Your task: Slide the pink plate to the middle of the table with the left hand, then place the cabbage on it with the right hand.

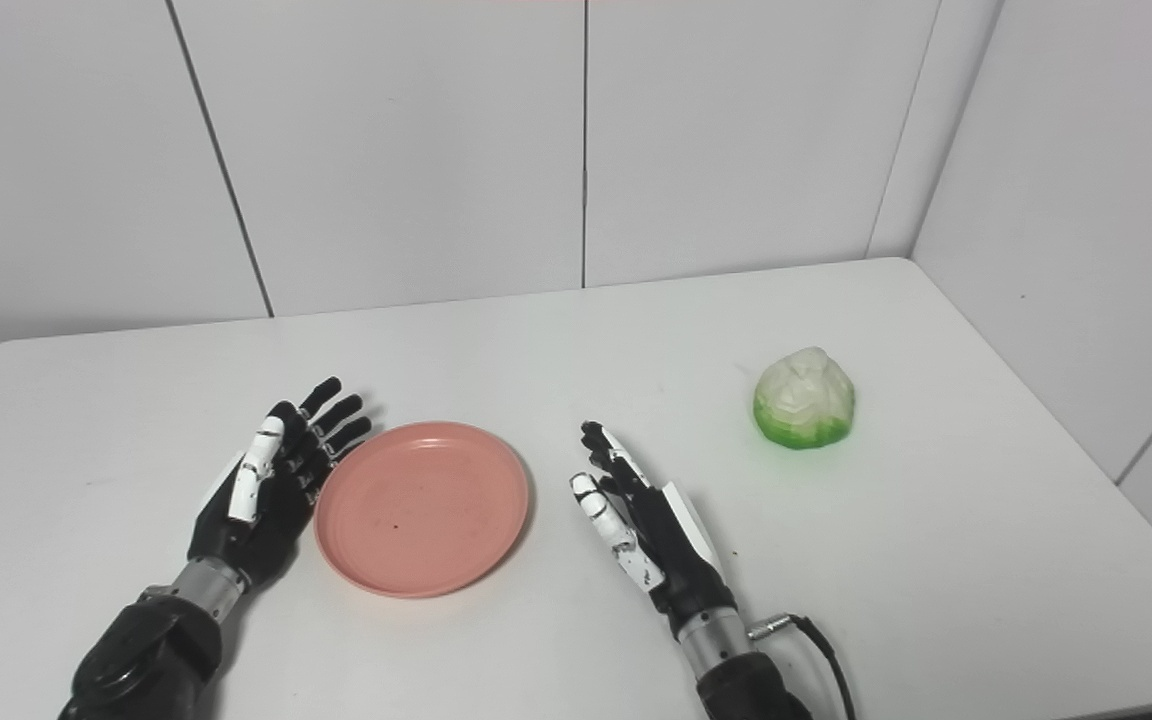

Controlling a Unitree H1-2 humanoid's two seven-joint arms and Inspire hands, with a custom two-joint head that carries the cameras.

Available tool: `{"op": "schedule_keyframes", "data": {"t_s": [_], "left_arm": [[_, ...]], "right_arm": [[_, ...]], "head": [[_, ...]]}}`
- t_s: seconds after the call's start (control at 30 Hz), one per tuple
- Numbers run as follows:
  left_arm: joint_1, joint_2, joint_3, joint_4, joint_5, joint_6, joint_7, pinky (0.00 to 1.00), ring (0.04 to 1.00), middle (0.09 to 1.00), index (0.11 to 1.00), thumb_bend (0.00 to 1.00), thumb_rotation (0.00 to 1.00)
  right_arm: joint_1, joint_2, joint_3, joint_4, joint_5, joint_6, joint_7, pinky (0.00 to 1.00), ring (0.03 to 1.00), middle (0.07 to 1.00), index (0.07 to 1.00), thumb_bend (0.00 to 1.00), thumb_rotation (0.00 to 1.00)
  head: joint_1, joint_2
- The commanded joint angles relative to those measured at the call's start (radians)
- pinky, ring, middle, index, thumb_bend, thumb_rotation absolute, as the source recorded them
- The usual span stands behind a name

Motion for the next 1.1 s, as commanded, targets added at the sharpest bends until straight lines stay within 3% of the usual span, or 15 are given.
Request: {"op": "schedule_keyframes", "data": {"t_s": [0.0, 0.1, 0.2, 0.37, 0.53, 0.57, 0.73, 0.97, 1.0, 1.07], "left_arm": [[0.029, -0.005, -0.007, 0.070, 0.030, 0.037, 0.016, 0.87, 0.886, 0.906, 0.902, 0.45, 1.00], [0.021, 0.001, -0.004, 0.109, 0.025, 0.013, 0.003, 0.87, 0.885, 0.902, 0.900, 0.46, 1.00], [0.016, 0.007, 0.000, 0.135, 0.019, -0.003, -0.012, 0.88, 0.888, 0.907, 0.905, 0.47, 1.00], [0.001, 0.020, 0.017, 0.206, 0.005, -0.048, -0.053, 0.87, 0.881, 0.901, 0.899, 0.49, 1.00], [-0.018, 0.030, 0.035, 0.270, -0.005, -0.077, -0.083, 0.85, 0.872, 0.894, 0.891, 0.50, 0.99], [-0.021, 0.032, 0.039, 0.282, -0.005, -0.083, -0.087, 0.84, 0.868, 0.891, 0.886, 0.50, 0.98], [-0.040, 0.042, 0.056, 0.337, -0.013, -0.100, -0.114, 0.83, 0.854, 0.878, 0.873, 0.50, 0.97], [-0.060, 0.053, 0.078, 0.393, -0.022, -0.113, -0.143, 0.82, 0.848, 0.872, 0.866, 0.49, 0.96], [-0.063, 0.053, 0.080, 0.398, -0.023, -0.112, -0.144, 0.81, 0.844, 0.869, 0.864, 0.49, 0.96], [-0.066, 0.057, 0.082, 0.407, -0.026, -0.112, -0.151, 0.81, 0.843, 0.869, 0.865, 0.49, 0.96]], "right_arm": [[-0.027, -0.014, -0.007, -0.049, -0.039, -0.028, -0.035, 0.87, 0.916, 0.921, 0.921, 0.49, 1.00], [-0.046, -0.034, -0.008, -0.084, -0.103, -0.033, -0.060, 0.79, 0.896, 0.906, 0.907, 0.55, 1.00], [-0.061, -0.042, -0.010, -0.113, -0.162, -0.025, -0.087, 0.82, 0.877, 0.881, 0.894, 0.59, 0.99], [-0.107, -0.052, -0.032, -0.205, -0.227, 0.049, -0.092, 0.82, 0.870, 0.884, 0.907, 0.68, 0.95], [-0.152, -0.068, -0.058, -0.243, -0.258, 0.042, -0.105, 0.76, 0.828, 0.876, 0.893, 0.76, 0.79], [-0.159, -0.073, -0.064, -0.248, -0.266, 0.037, -0.108, 0.76, 0.836, 0.878, 0.895, 0.81, 0.72], [-0.197, -0.109, -0.097, -0.276, -0.311, 0.028, -0.127, 0.79, 0.860, 0.882, 0.903, 0.86, 0.63], [-0.233, -0.144, -0.146, -0.318, -0.355, 0.051, -0.140, 0.80, 0.887, 0.902, 0.922, 0.94, 0.63], [-0.237, -0.154, -0.152, -0.324, -0.367, 0.058, -0.136, 0.84, 0.912, 0.929, 0.951, 0.95, 0.66], [-0.244, -0.174, -0.165, -0.345, -0.401, 0.110, -0.107, 0.88, 0.946, 0.968, 0.988, 0.98, 0.70]], "head": [[-0.015, -0.021], [-0.046, -0.038], [-0.080, -0.051], [-0.135, -0.071], [-0.176, -0.080], [-0.176, -0.080], [-0.203, -0.081], [-0.231, -0.085], [-0.231, -0.085], [-0.235, -0.084]]}}
